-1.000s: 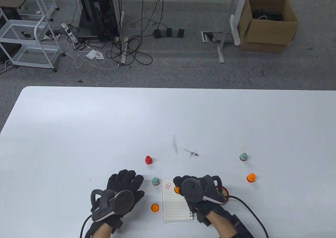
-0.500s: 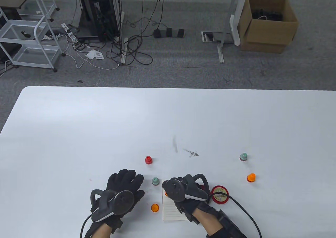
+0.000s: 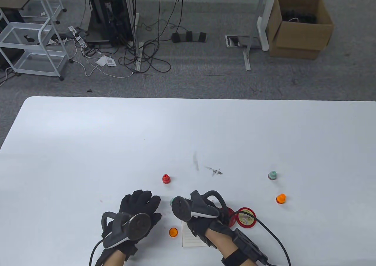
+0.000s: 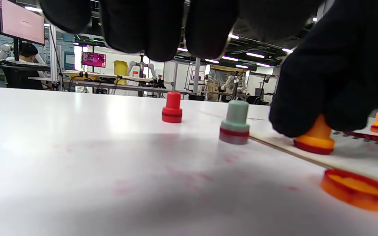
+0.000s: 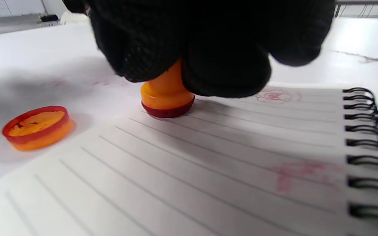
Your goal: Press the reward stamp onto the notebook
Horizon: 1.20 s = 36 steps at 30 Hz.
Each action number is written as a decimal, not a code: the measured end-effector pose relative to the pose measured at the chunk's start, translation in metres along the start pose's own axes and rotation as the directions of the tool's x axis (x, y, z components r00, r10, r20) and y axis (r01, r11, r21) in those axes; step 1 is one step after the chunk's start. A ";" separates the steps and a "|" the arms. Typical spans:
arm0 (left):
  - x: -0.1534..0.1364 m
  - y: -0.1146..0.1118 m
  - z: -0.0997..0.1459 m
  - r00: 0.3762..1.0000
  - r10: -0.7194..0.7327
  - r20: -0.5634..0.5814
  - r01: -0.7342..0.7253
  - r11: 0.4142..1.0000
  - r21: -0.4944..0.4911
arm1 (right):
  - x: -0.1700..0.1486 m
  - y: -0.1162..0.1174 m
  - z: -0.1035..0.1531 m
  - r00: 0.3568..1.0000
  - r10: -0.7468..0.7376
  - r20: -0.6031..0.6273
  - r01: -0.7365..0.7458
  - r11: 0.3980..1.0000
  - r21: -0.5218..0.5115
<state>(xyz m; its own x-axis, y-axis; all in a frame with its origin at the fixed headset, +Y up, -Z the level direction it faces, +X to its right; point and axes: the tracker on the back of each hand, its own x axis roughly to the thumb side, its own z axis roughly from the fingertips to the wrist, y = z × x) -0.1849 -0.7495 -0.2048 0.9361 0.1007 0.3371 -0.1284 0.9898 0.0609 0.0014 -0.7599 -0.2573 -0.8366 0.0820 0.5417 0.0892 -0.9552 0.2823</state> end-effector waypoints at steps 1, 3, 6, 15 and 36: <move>-0.001 0.001 0.000 1.000 0.001 -0.003 -0.001 1.000 0.003 | 0.000 -0.001 -0.002 1.000 -0.001 -0.005 0.001 1.000 0.020; -0.003 0.002 0.001 1.000 0.002 -0.009 -0.002 1.000 0.008 | 0.000 -0.003 -0.008 1.000 -0.001 -0.012 0.002 0.998 0.063; -0.003 0.002 0.001 1.000 0.003 -0.012 -0.003 1.000 0.009 | -0.003 -0.005 -0.015 0.999 -0.038 -0.028 0.041 0.991 0.130; -0.001 0.002 0.002 1.000 -0.005 -0.002 0.005 1.000 0.001 | -0.004 -0.006 -0.018 0.998 -0.044 -0.046 0.051 0.983 0.174; 0.001 0.002 0.001 1.000 -0.011 0.000 0.011 1.000 -0.007 | 0.004 -0.009 -0.025 0.995 0.024 -0.094 -0.001 0.970 0.244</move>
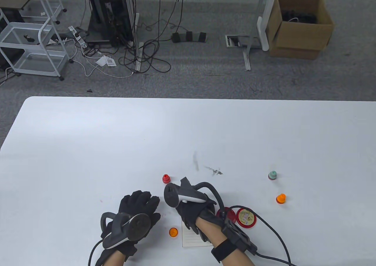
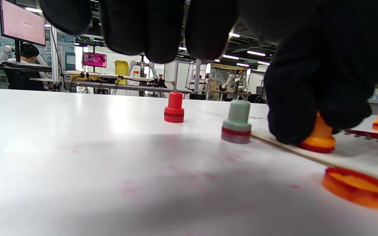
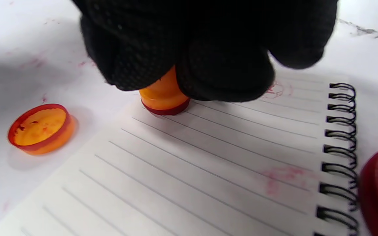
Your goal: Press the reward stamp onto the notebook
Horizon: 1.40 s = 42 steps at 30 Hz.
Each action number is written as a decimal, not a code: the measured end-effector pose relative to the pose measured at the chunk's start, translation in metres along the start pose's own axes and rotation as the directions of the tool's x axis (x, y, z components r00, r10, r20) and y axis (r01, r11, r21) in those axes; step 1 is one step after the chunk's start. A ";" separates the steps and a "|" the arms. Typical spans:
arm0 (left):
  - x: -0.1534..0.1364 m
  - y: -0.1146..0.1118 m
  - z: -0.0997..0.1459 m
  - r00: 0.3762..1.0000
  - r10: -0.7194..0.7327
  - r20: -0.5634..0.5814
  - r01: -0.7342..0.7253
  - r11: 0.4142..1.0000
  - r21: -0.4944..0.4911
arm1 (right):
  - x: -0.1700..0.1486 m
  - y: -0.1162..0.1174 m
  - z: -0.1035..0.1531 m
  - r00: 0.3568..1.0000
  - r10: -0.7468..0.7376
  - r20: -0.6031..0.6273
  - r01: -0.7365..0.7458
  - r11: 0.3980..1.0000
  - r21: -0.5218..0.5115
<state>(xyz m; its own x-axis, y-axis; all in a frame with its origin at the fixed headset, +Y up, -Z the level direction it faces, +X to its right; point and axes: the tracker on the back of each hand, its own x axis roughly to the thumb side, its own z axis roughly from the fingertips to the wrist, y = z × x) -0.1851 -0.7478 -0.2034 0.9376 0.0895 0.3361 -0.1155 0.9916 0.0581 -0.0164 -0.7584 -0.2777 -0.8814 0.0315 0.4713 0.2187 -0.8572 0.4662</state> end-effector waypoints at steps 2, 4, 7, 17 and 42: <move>0.000 0.000 0.000 1.000 0.000 0.001 0.000 1.000 -0.001 | 0.003 0.001 0.003 1.000 0.022 0.004 -0.022 0.999 -0.024; 0.000 0.000 0.000 1.000 -0.001 0.002 0.001 1.000 -0.002 | 0.010 0.004 0.008 0.993 0.112 0.021 -0.110 0.990 -0.092; 0.001 0.000 0.000 1.000 0.000 0.002 0.000 1.000 -0.004 | 0.013 0.008 0.013 0.988 0.155 0.026 -0.149 0.978 -0.148; 0.001 0.000 -0.001 1.000 0.015 0.011 -0.015 1.000 -0.008 | -0.012 0.016 0.031 0.997 0.014 0.075 0.006 0.967 -0.255; 0.039 -0.023 -0.007 0.987 -0.008 0.158 0.036 0.984 -0.176 | -0.123 0.048 0.121 0.885 -0.450 0.119 0.373 0.532 -0.760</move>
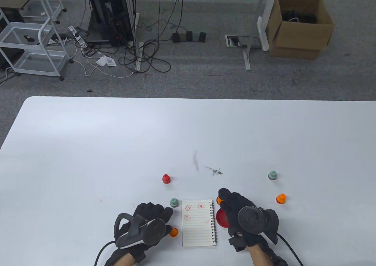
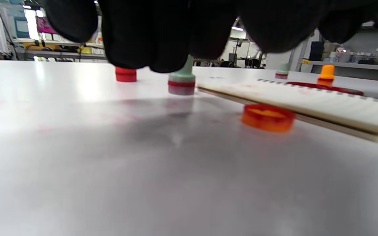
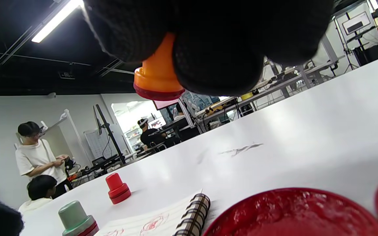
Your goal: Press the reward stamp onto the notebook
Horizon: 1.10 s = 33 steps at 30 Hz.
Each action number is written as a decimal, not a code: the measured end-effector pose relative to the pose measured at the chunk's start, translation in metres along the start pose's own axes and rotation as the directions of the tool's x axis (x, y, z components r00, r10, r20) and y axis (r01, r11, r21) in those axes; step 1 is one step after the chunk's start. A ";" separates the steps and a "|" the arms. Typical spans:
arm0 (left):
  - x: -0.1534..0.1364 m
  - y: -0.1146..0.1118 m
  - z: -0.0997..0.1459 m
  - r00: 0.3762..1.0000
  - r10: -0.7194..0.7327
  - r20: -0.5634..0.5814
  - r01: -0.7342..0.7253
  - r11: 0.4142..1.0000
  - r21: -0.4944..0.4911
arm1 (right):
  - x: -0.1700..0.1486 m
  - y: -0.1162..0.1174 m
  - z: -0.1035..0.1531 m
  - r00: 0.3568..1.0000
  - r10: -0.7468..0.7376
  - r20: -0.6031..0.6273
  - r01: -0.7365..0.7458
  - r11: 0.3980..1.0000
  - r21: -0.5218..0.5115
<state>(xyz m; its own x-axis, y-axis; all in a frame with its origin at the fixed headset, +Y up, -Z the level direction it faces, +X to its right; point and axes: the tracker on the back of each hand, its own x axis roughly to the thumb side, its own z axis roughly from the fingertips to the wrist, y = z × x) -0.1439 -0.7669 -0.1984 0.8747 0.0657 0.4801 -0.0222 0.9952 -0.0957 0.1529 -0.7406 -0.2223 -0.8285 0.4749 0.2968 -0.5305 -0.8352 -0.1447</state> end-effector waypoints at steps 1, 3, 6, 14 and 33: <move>0.002 -0.002 -0.002 1.000 0.001 0.011 0.000 1.000 -0.029 | 0.000 0.001 0.000 1.000 0.003 0.001 -0.003 1.000 0.005; 0.005 -0.005 -0.004 1.000 -0.001 0.020 0.003 0.996 -0.094 | 0.001 0.001 0.000 1.000 0.009 0.006 -0.009 1.000 0.007; 0.012 -0.012 -0.008 0.999 -0.019 0.043 0.024 0.991 -0.135 | 0.001 0.001 0.001 1.000 0.010 0.008 -0.010 1.000 0.008; 0.022 -0.022 -0.016 0.997 -0.054 0.052 0.063 0.982 -0.180 | 0.001 0.001 0.001 1.000 0.005 0.013 -0.006 1.000 0.017; 0.012 -0.003 -0.007 0.984 0.171 0.048 -0.172 0.985 0.007 | 0.016 0.008 0.003 0.995 -0.073 0.073 0.069 0.996 0.057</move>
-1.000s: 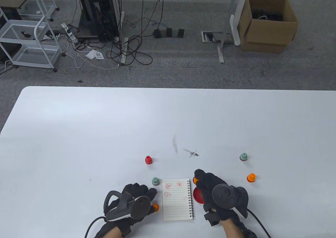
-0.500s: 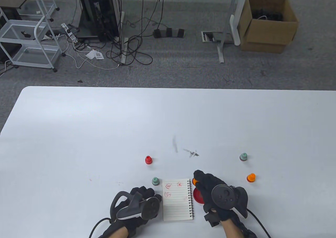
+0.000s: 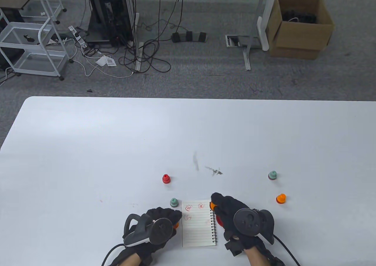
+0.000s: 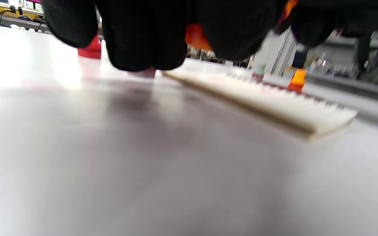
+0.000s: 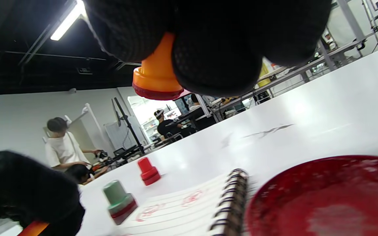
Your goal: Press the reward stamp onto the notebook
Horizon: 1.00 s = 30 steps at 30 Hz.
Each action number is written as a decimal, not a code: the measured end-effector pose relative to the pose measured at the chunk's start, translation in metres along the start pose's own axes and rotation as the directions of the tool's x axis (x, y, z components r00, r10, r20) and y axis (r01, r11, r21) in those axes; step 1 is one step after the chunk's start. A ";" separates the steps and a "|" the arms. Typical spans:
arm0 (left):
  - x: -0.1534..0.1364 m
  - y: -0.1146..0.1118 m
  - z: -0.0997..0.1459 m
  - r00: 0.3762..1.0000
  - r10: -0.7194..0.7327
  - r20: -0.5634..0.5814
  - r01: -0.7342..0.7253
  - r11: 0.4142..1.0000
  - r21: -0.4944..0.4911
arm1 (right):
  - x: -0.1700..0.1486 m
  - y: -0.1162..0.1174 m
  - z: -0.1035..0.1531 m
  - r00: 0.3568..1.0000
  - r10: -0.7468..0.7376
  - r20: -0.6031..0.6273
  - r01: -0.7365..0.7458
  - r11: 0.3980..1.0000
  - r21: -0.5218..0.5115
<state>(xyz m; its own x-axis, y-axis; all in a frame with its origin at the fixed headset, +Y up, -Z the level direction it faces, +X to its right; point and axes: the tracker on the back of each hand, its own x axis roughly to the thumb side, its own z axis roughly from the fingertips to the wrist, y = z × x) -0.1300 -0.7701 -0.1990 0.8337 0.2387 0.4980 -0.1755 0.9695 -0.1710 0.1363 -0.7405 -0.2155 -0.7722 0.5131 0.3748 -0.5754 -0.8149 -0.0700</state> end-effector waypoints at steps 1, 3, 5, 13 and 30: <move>-0.001 0.002 0.001 0.999 0.050 0.016 -0.050 0.998 0.023 | 0.003 0.001 0.001 1.000 -0.021 0.016 0.021 1.000 0.002; -0.003 0.005 0.002 0.988 0.146 0.041 -0.148 0.987 0.060 | 0.009 0.003 0.001 0.997 -0.057 0.048 0.057 0.998 0.006; -0.005 0.007 0.003 0.974 0.217 0.058 -0.222 0.969 0.109 | 0.014 0.005 0.001 0.993 -0.101 0.066 0.101 0.995 0.006; -0.009 0.008 0.003 0.926 0.368 0.084 -0.377 0.914 0.149 | 0.029 0.018 0.002 0.941 -0.322 0.102 0.313 0.944 0.103; -0.010 0.008 0.004 0.856 0.497 0.144 -0.516 0.839 0.172 | 0.038 0.028 0.004 0.907 -0.397 0.142 0.376 0.914 0.153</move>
<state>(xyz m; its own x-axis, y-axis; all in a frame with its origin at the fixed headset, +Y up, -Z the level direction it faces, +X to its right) -0.1412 -0.7649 -0.2021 0.5510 0.6941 0.4634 -0.6677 0.6997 -0.2542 0.0919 -0.7445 -0.1998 -0.4341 0.7503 0.4985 -0.7751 -0.5931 0.2178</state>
